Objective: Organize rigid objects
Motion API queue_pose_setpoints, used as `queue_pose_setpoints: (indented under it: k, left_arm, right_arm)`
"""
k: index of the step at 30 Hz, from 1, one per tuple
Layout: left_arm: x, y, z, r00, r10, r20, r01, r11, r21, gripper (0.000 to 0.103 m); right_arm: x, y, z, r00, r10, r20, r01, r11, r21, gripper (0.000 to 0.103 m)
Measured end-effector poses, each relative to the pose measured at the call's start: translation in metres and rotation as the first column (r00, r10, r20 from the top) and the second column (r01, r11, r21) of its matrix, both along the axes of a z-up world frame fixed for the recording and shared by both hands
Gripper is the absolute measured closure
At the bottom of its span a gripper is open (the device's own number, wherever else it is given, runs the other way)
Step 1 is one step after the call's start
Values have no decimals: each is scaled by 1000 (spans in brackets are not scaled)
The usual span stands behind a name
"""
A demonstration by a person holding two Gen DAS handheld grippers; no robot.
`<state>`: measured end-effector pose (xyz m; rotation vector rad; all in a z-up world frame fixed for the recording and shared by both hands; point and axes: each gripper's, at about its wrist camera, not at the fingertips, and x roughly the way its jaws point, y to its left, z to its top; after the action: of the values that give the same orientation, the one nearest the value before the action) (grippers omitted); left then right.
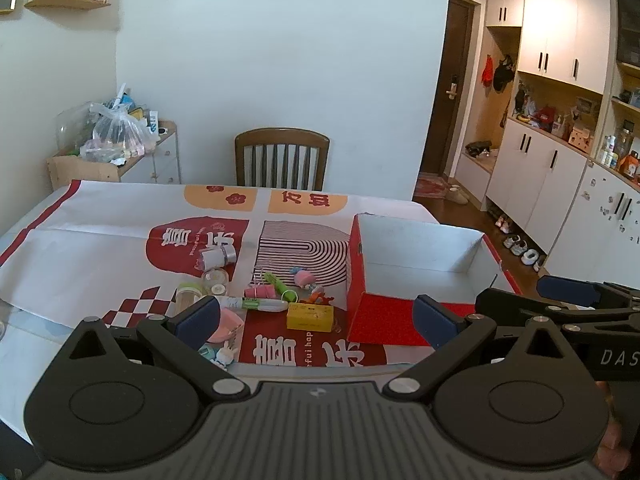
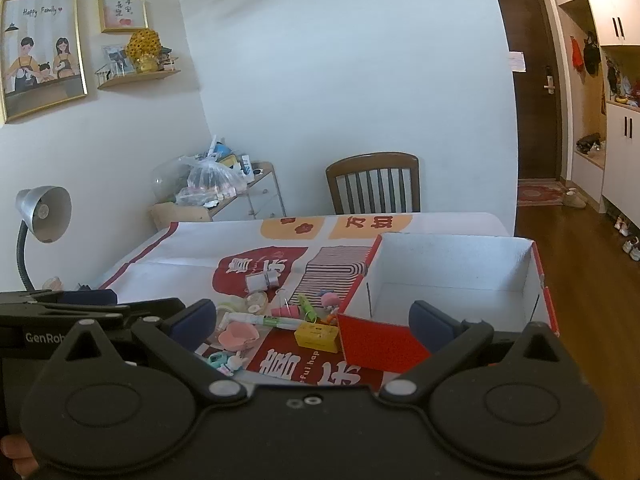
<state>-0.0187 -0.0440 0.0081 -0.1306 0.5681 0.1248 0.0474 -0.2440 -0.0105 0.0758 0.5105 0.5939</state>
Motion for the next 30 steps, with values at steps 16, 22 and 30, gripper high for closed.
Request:
queue_pose_setpoints:
  k: [16,22,30]
  left_arm:
    - [16,27,-7,1000,-12,-5,11,1000,-27,0]
    - [42,70,-20,999,-7,-39,5,998,-60,0]
    - [91,143,-65,992,48,-119,-53,998,-39,0]
  right_arm:
    - [9,24,-3,1000,14,-9,-14,1000,-20,0]
    - [24,54,-6,999,17,-40,-19,999,-42,0]
    - [52,112,-32,994,60,-95,-69,992,-101,2]
